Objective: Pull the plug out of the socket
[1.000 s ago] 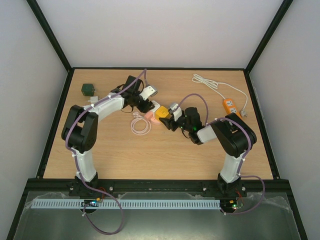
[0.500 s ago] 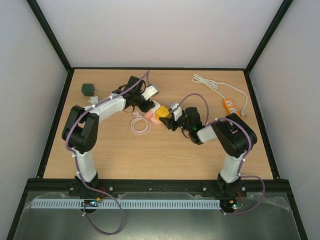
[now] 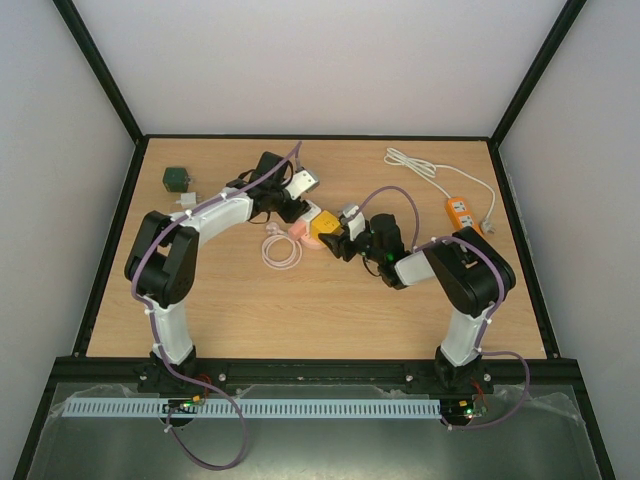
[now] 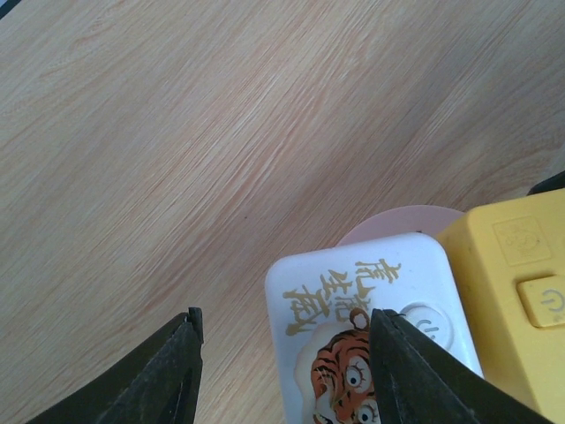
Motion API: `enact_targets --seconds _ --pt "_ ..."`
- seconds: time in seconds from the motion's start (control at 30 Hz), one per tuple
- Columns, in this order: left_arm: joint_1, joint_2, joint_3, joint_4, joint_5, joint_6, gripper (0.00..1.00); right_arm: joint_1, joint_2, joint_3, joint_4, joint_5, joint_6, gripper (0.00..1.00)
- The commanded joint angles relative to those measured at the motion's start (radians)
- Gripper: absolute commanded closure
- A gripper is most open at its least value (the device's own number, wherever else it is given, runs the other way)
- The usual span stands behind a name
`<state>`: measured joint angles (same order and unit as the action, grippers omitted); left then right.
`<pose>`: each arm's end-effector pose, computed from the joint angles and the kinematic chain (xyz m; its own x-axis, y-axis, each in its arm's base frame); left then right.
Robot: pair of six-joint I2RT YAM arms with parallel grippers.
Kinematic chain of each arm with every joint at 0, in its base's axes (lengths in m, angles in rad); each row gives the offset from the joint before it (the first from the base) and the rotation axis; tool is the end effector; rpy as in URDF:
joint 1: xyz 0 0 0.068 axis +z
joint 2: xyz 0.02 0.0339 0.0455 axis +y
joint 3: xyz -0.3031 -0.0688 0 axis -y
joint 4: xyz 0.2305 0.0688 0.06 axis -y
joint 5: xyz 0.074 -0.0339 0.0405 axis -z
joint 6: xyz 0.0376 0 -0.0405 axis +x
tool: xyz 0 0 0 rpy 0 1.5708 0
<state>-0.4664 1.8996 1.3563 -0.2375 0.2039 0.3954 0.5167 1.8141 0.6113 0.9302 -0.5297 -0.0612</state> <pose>0.3761 -0.1979 0.2546 -0.3611 0.6041 -0.7104 0.7671 0.6256 0.1421 0.2814 0.1817 0.1855 -0.1817 -0.1639 -0.9696 -0.8621 0.5008 0.0769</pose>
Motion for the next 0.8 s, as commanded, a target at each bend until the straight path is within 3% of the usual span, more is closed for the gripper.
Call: enact_targets --seconds 0.0,0.3,0.53,0.77 --pt "-0.001 0.083 -0.062 -0.174 -0.092 0.040 0.46 0.011 -0.070 0.007 0.054 -0.016 -0.085 0.93" --pt "-0.012 0.084 -0.060 -0.181 -0.096 0.045 0.47 0.074 -0.095 -0.040 0.029 0.030 -0.300 0.93" --pt "-0.002 0.065 -0.028 -0.207 -0.063 0.018 0.45 0.078 -0.079 -0.007 0.014 0.072 -0.180 0.94" --pt "0.047 -0.016 0.127 -0.305 0.088 -0.034 0.30 0.078 -0.070 -0.038 0.014 0.063 -0.092 0.95"
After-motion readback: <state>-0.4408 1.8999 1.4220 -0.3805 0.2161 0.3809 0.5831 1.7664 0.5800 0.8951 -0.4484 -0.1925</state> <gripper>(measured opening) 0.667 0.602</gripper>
